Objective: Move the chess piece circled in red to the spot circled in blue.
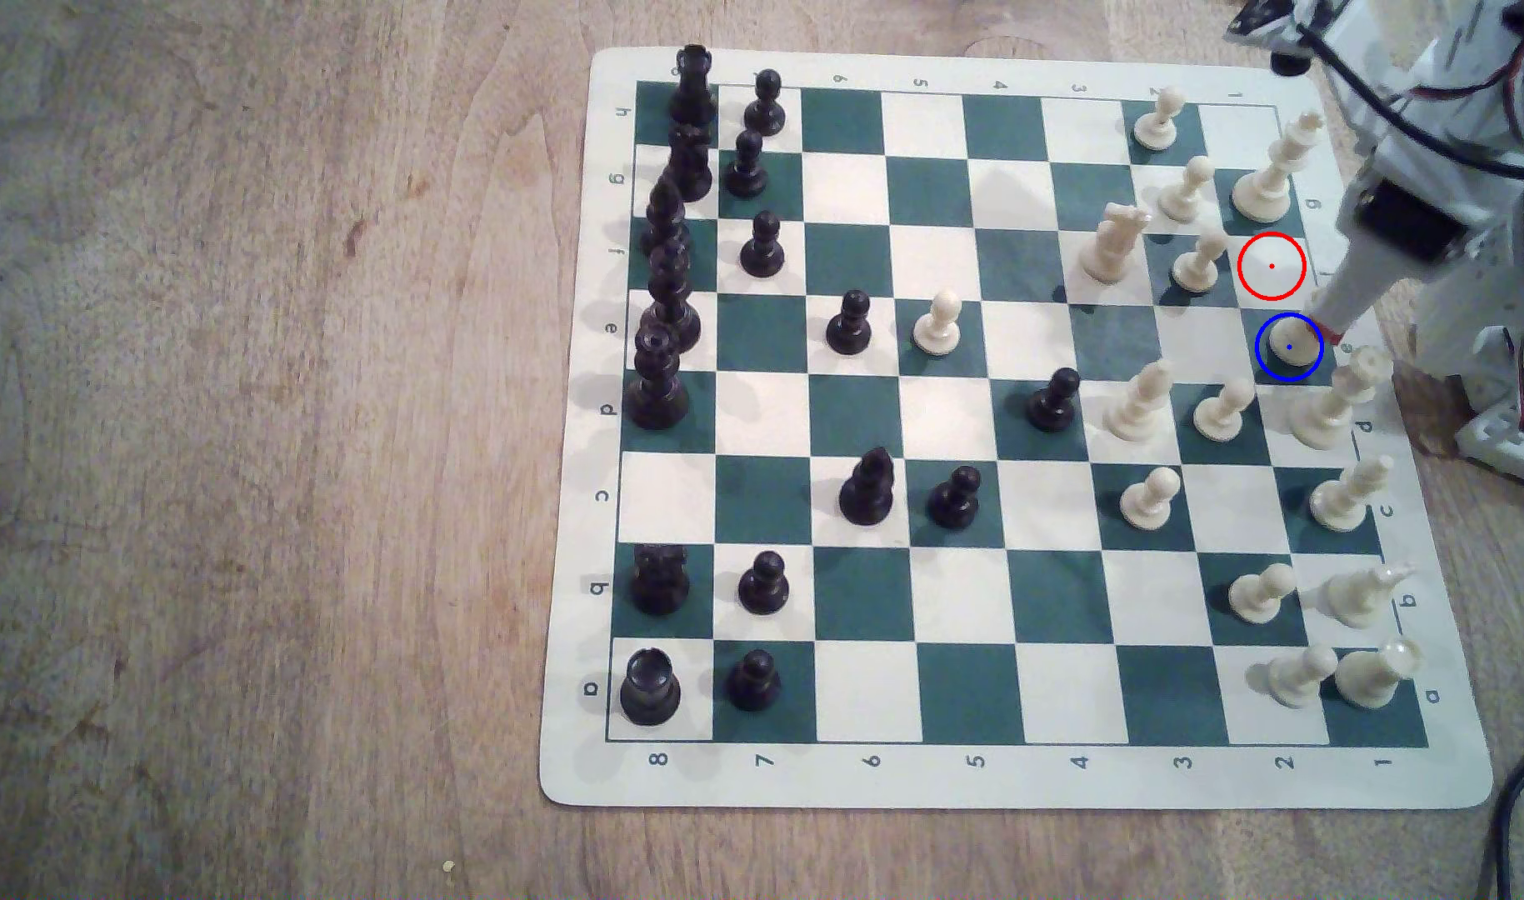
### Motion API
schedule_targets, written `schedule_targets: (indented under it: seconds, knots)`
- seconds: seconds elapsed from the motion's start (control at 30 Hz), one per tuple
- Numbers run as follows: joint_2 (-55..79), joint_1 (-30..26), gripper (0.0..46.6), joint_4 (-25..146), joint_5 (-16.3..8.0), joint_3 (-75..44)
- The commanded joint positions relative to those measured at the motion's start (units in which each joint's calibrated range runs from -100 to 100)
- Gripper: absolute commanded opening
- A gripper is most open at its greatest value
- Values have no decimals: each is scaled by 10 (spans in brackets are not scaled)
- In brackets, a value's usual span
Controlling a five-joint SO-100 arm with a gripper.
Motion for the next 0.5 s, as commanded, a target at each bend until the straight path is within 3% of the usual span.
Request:
schedule_targets:
  seconds: [0.0,0.13,0.33,0.47]
  knots:
    - [-20,-8,178,-3,-7,-67]
    - [-33,-45,174,-71,-23,-72]
    - [-88,-114,129,-133,-21,-78]
    - [-161,-116,95,-213,-20,-70]
